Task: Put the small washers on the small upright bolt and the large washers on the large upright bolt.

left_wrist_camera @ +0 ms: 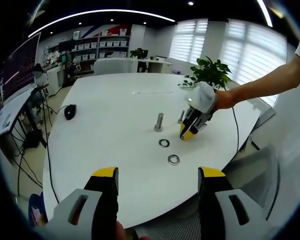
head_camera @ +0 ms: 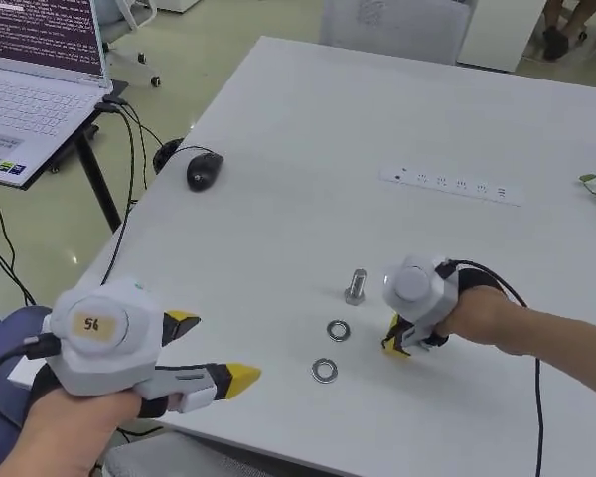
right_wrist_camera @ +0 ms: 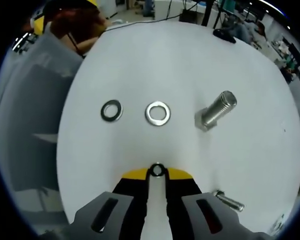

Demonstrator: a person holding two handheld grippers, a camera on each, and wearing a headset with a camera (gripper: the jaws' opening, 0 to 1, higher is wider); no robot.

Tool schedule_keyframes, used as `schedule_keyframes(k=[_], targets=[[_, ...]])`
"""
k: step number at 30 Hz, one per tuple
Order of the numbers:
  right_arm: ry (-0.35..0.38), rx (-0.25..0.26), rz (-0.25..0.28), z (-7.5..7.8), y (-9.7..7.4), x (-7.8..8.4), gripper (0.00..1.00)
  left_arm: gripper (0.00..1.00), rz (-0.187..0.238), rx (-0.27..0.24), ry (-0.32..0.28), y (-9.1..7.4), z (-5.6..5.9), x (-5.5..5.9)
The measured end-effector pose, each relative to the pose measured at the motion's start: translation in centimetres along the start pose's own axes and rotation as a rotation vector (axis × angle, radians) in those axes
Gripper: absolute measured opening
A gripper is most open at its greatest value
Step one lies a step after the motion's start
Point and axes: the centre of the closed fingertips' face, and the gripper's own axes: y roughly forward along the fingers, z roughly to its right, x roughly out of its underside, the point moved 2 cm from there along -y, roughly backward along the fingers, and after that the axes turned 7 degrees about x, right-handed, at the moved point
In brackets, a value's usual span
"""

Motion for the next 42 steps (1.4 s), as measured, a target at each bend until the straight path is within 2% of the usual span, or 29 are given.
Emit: schedule_keyframes(k=[9, 14, 19, 28, 32, 36, 42], targets=[[0.090, 0.004, 0.053, -0.2, -0.4, -0.2, 0.13, 0.64, -0.007, 0.006, 0.006, 0.3, 0.2, -0.1], [0.138, 0.019, 0.089, 0.0, -1.0, -0.3, 0.13, 0.64, -0.007, 0.012, 0.014, 0.5, 0.3, -0.4], [0.192, 0.049, 0.110, 0.6, -1.8, 0.3, 0.13, 0.64, -0.009, 0.017, 0.018, 0.7, 0.5, -0.6], [0.362, 0.117, 0.114, 2.8, -3.9, 4.3, 0.13, 0.64, -0.010, 0.027, 0.019, 0.9, 0.5, -0.6], [0.392, 0.157, 0.106, 4.3, -5.0, 5.6, 0.13, 0.64, -0.011, 0.030, 0.018, 1.1, 0.6, -0.6], [0.412, 0.181, 0.119, 5.5, -6.1, 5.8, 0.13, 0.64, -0.012, 0.032, 0.018, 1.2, 0.7, -0.6], [0.387, 0.218, 0.130, 7.2, -7.5, 5.4, 0.13, 0.64, -0.010, 0.029, 0.015, 1.2, 0.6, -0.6]])
